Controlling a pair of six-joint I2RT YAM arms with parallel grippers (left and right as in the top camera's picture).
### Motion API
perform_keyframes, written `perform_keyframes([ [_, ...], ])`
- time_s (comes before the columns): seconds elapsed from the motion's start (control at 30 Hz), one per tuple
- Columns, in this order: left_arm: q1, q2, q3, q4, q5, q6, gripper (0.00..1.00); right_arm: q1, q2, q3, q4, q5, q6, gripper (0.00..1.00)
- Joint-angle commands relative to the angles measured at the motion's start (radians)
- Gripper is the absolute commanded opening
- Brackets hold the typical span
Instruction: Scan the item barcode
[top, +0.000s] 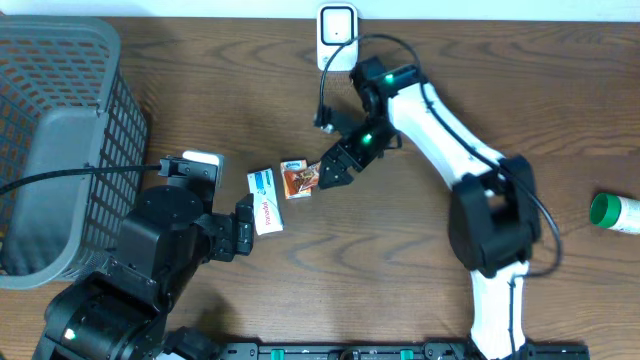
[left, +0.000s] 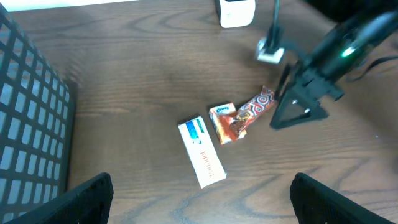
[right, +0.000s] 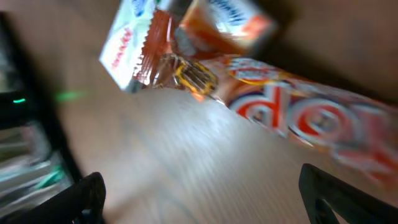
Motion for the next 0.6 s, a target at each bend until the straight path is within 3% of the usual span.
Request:
perform_keyframes([
  [0.0, -0.003, -0.004, 0.003, -0.002, -0.006, -0.013, 0.91, 0.049, -0.126, 0.016, 0.002, 0.163, 0.064, 0.94],
  [0.07, -0.003, -0.004, 0.003, -0.002, -0.006, -0.013, 0.91, 0.066, -0.159, 0.016, 0.001, 0.180, 0.057, 0.94],
  [0.13, -0.003, -0.004, 0.003, -0.002, -0.006, -0.013, 0.91, 0.082, -0.174, 0.015, 0.012, 0.238, 0.057, 0.86],
  [0.2, -0.003, -0.004, 0.003, -0.002, -0.006, -0.013, 0.91, 0.099, -0.173, 0.015, 0.020, 0.350, 0.105, 0.84],
  [0.27, -0.003, -0.004, 0.003, -0.002, -0.006, -0.013, 0.91, 0.117, -0.163, 0.014, 0.017, 0.466, 0.245, 0.88],
  [0.33, -0.003, -0.004, 0.003, -0.002, -0.006, -0.013, 0.91, 0.141, -0.163, 0.013, 0.010, 0.525, 0.386, 0.83],
  [0.37, -0.003, -0.004, 0.003, -0.002, -0.006, -0.013, 0.91, 0.150, -0.163, 0.013, 0.014, 0.532, 0.444, 0.84],
  [0.43, -0.003, -0.004, 0.003, -0.002, -0.006, -0.013, 0.91, 0.161, -0.163, 0.013, 0.030, 0.532, 0.616, 0.98],
  [0.5, -0.003, -0.004, 0.003, -0.002, -0.006, -0.013, 0.91, 0.167, -0.163, 0.013, 0.023, 0.531, 0.807, 0.96],
  [0.57, -0.003, -0.004, 0.003, -0.002, -0.006, -0.013, 0.91, 0.179, -0.163, 0.013, 0.018, 0.532, 0.884, 0.99],
])
